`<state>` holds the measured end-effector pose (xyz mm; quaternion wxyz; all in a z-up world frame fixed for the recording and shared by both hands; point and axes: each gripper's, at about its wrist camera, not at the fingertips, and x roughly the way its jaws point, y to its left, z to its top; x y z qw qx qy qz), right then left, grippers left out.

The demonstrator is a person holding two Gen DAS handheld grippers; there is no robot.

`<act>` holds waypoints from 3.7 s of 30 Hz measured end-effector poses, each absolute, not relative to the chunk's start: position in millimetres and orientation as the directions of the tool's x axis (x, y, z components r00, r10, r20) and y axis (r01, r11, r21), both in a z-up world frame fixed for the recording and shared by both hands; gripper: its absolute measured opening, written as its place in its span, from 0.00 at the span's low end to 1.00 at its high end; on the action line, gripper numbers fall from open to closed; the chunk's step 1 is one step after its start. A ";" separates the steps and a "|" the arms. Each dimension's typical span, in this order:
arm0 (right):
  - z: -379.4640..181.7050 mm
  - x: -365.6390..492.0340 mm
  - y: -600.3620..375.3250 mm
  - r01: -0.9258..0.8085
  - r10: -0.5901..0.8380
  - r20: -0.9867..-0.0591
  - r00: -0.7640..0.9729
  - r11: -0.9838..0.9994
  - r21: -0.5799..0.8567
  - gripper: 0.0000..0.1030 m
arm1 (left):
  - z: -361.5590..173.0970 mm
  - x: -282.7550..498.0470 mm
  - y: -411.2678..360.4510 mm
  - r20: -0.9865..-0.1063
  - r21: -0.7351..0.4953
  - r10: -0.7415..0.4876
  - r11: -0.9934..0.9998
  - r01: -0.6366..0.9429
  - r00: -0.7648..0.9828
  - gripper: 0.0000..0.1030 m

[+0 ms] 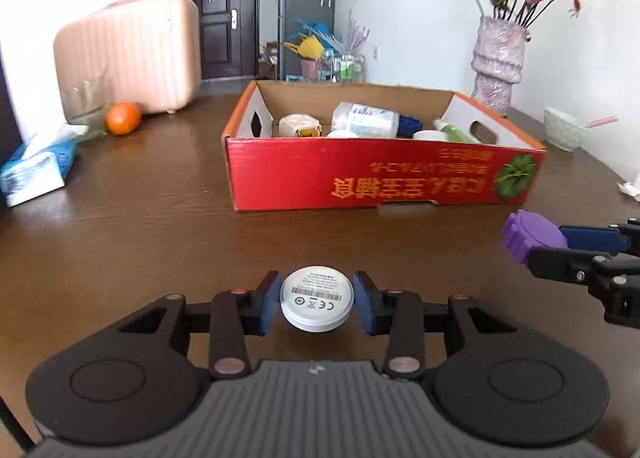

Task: Organize rigid objects

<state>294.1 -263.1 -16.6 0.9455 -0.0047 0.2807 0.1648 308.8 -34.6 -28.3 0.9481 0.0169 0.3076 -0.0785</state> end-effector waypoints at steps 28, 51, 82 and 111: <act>41.0 120.0 -308.1 -0.308 0.323 -0.350 0.879 0.946 0.099 0.43 | 63.7 132.6 -77.5 -0.363 -0.011 -0.281 0.955 0.297 0.888 0.39; 51.2 266.0 -323.3 -0.303 0.320 -0.380 0.868 0.947 0.106 0.43 | 71.3 288.2 -101.3 -0.377 0.051 -0.312 0.933 0.355 0.872 0.39; 26.5 456.0 -331.5 -0.236 0.246 -0.551 0.797 0.967 0.090 0.49 | 42.6 468.9 -108.8 -0.556 -0.096 -0.361 0.923 0.373 0.749 0.49; 87.8 236.5 -314.0 -0.154 0.154 -0.130 0.979 0.988 0.009 1.00 | 98.3 220.0 -24.8 -0.164 0.074 -0.097 0.991 0.110 0.982 0.99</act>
